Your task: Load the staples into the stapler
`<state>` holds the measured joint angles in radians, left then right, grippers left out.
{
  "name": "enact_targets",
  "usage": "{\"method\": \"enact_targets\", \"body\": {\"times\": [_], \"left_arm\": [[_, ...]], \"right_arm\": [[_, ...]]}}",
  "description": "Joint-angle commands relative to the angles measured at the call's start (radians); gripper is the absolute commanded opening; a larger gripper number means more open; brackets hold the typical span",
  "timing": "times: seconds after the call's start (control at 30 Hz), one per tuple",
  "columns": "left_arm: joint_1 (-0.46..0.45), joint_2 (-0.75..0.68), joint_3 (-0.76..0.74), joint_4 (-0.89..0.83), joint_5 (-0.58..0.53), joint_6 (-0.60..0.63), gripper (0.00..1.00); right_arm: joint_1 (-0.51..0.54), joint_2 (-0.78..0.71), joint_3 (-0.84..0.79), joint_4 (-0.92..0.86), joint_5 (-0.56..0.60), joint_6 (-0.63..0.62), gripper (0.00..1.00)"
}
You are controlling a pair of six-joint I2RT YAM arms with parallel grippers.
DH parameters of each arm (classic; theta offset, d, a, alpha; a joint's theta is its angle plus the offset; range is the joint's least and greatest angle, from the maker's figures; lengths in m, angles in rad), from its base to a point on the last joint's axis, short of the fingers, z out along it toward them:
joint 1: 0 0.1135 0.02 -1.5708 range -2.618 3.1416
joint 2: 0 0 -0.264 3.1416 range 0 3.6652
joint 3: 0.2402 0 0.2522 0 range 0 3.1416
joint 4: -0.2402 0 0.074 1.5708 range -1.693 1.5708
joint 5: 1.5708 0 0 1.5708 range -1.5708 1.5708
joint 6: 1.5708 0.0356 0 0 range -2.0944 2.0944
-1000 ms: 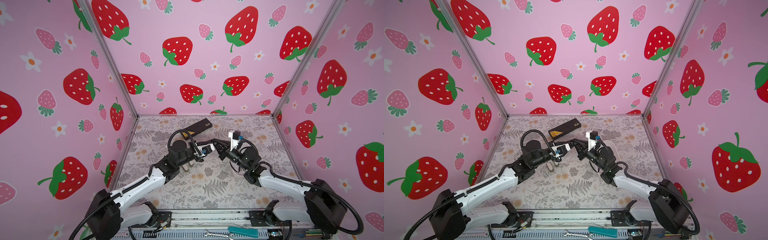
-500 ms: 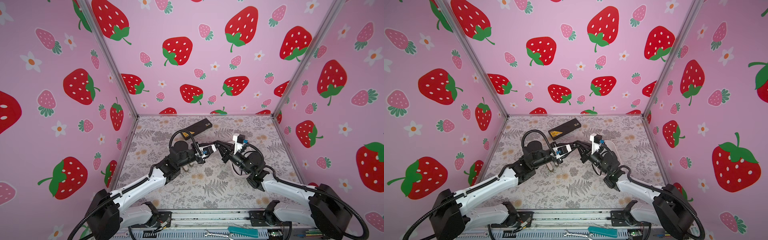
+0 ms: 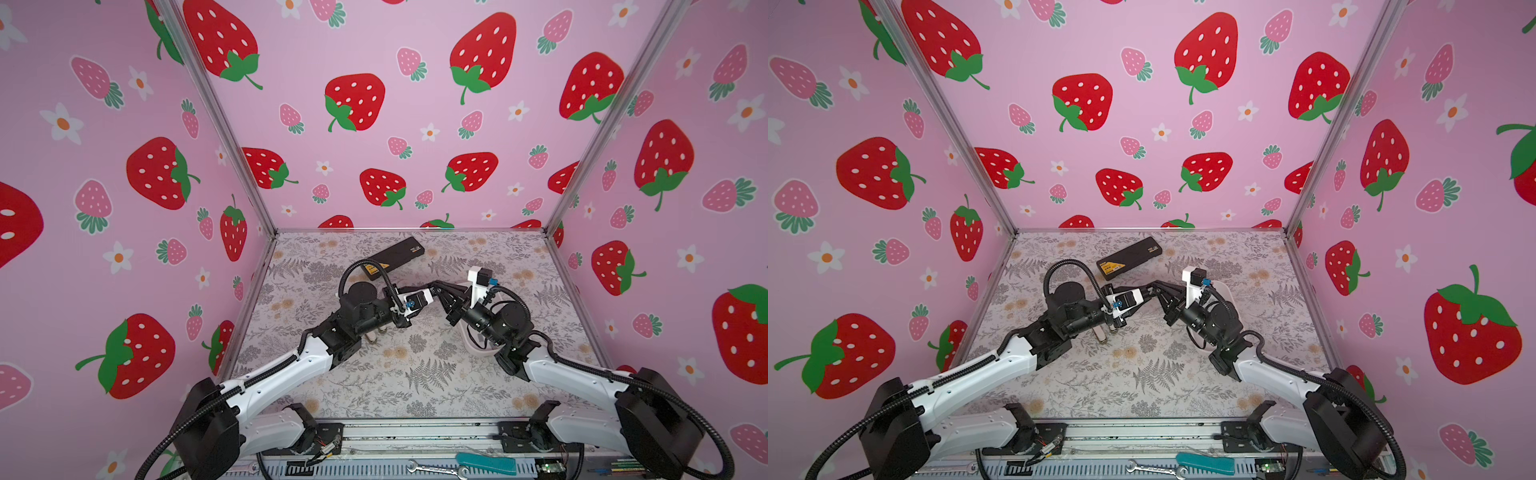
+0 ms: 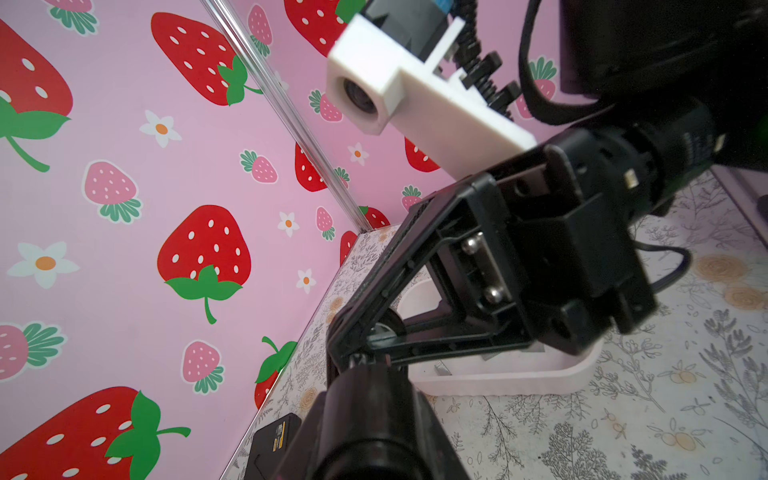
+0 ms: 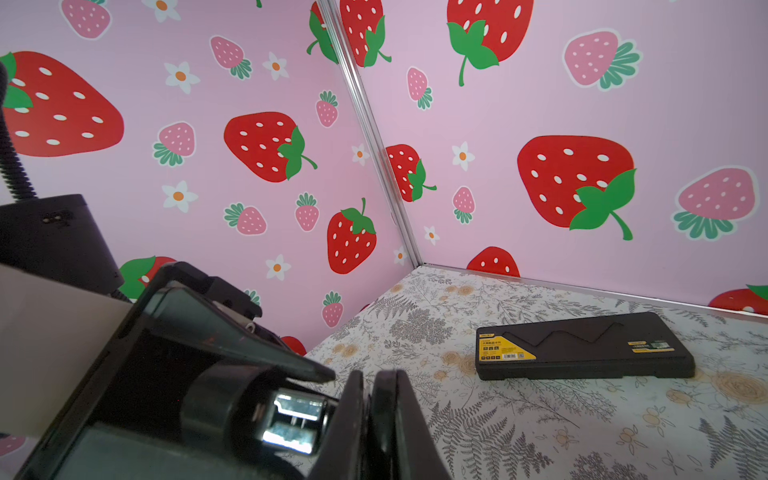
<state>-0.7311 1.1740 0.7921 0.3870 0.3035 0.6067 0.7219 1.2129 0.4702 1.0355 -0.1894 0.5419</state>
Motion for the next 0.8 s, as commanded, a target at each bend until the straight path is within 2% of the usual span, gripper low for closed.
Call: {"method": "enact_targets", "body": {"times": [0.0, 0.37, 0.5, 0.67, 0.77], "left_arm": [[0.022, -0.093, 0.080, 0.136, 0.008, -0.030, 0.00], [0.025, -0.080, 0.075, 0.153, 0.010, -0.022, 0.00], [0.029, -0.072, 0.080, 0.139, 0.008, -0.009, 0.00], [0.029, -0.058, 0.086, 0.111, 0.016, 0.036, 0.00], [0.038, -0.040, 0.111, 0.028, 0.039, 0.104, 0.00]], "right_arm": [[-0.120, 0.025, -0.042, -0.029, 0.172, -0.017, 0.00], [-0.148, 0.016, -0.039, -0.048, 0.161, -0.027, 0.00], [-0.148, 0.007, -0.053, -0.036, 0.169, -0.031, 0.17], [-0.148, -0.013, -0.063, -0.020, 0.119, -0.034, 0.27], [-0.148, -0.025, -0.069, -0.011, 0.103, -0.036, 0.33]]}}
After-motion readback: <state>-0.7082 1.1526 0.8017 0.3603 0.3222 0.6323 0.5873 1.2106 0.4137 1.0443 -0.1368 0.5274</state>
